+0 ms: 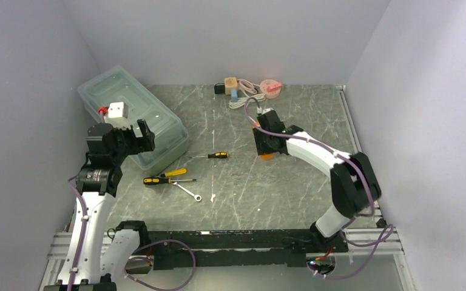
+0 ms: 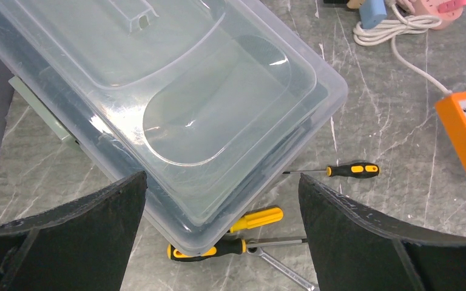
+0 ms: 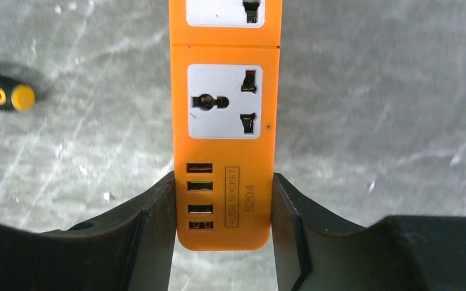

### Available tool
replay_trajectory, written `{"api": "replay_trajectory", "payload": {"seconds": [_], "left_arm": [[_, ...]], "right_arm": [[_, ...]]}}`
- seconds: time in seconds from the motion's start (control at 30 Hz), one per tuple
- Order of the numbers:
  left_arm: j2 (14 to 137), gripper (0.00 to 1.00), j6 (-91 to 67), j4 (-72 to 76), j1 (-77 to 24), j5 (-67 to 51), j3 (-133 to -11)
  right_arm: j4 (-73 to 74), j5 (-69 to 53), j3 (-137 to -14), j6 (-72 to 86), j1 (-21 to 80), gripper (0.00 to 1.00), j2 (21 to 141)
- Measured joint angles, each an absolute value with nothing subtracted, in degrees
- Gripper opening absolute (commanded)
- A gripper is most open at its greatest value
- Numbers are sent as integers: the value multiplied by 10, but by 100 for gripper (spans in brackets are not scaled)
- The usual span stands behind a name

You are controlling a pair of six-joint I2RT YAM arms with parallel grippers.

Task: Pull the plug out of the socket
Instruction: Move the socket to the center of the board.

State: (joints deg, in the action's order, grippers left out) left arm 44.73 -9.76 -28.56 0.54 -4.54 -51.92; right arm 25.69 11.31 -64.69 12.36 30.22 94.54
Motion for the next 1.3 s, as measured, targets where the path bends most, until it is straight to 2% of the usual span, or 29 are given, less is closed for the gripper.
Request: {"api": "replay_trajectory", "payload": {"seconds": [0.27,0.5,0.63,0.77,0.9,0.97,1.0,1.07,1.13,1.2,1.3], "left_arm": [[449,99,-98,-286,5,-46,-519],[451,99,-99,-286,5,-44,-519],[461,99,-100,-288,4,-33,-519],[474,99,-102,-294,-8,-27,-519],[475,99,-102,-299,-11,-25,-519],[475,99,-102,-299,-13,-22,-519],[475,99,-102,-299,-13,-21,-519],[475,99,-102,-299,-16,-21,-519],[475,98,-102,-299,-22,-20,-519],[475,97,-101,-299,-31,-18,-519],[474,96,-99,-299,-49,-3,-519]], "right_arm": [[309,151,-511,252,339,0,794],[344,169,-393,419,454,0,669],[343,183,-375,510,557,3,673],[338,214,-396,581,657,9,743],[342,246,-476,623,732,30,846],[343,253,-525,634,754,47,890],[344,255,-547,637,762,52,908],[349,258,-585,644,774,67,938],[354,261,-603,649,780,86,950],[364,266,-612,648,783,98,949],[383,277,-620,645,785,100,945]]}}
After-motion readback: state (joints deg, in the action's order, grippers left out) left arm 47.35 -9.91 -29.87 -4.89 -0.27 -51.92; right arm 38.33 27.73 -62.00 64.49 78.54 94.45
